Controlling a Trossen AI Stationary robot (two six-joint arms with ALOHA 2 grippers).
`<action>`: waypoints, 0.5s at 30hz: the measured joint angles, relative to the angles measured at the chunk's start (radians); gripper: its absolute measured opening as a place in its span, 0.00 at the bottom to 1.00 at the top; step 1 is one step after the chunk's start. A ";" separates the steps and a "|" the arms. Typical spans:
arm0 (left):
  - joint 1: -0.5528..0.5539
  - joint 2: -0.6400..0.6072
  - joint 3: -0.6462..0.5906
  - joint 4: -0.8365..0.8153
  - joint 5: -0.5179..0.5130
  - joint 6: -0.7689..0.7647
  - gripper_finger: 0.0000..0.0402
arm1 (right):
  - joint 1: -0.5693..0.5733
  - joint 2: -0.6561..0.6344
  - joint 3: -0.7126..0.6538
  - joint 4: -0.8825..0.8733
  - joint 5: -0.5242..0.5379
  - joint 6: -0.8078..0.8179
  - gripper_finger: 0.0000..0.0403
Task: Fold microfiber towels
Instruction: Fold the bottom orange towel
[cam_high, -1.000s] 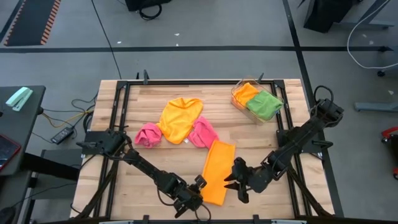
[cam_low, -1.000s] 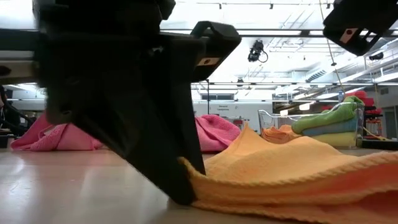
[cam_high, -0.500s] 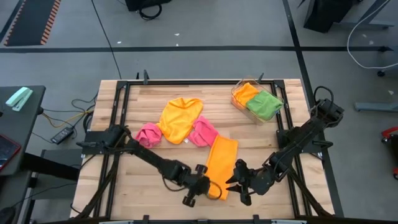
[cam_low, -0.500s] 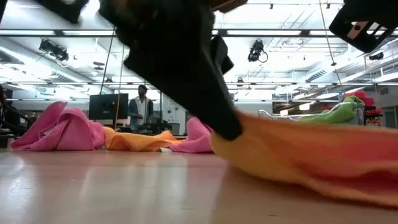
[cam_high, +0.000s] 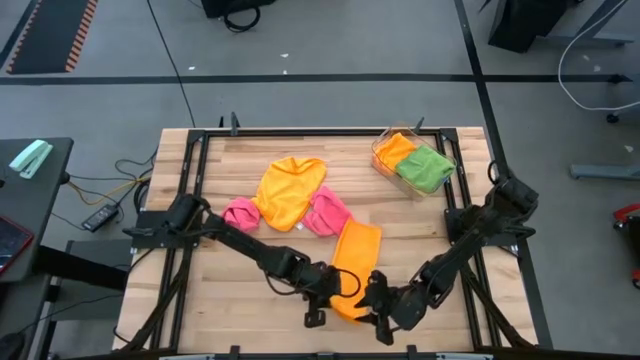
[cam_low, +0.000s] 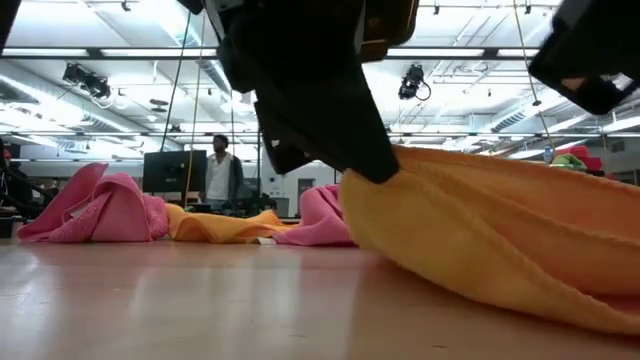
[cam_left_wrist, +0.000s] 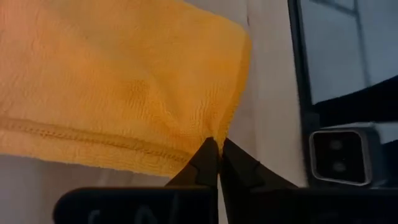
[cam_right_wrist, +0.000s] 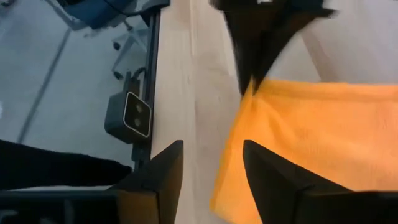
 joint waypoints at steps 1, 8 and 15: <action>0.005 0.000 0.000 0.003 0.011 -0.026 0.02 | -0.002 0.015 0.028 -0.027 0.002 -0.009 0.44; 0.050 -0.001 0.000 0.012 0.077 -0.125 0.02 | -0.023 0.142 0.188 -0.178 0.021 -0.030 0.54; 0.067 -0.001 0.000 0.015 0.089 -0.158 0.05 | 0.022 0.184 0.199 -0.241 0.099 0.007 0.58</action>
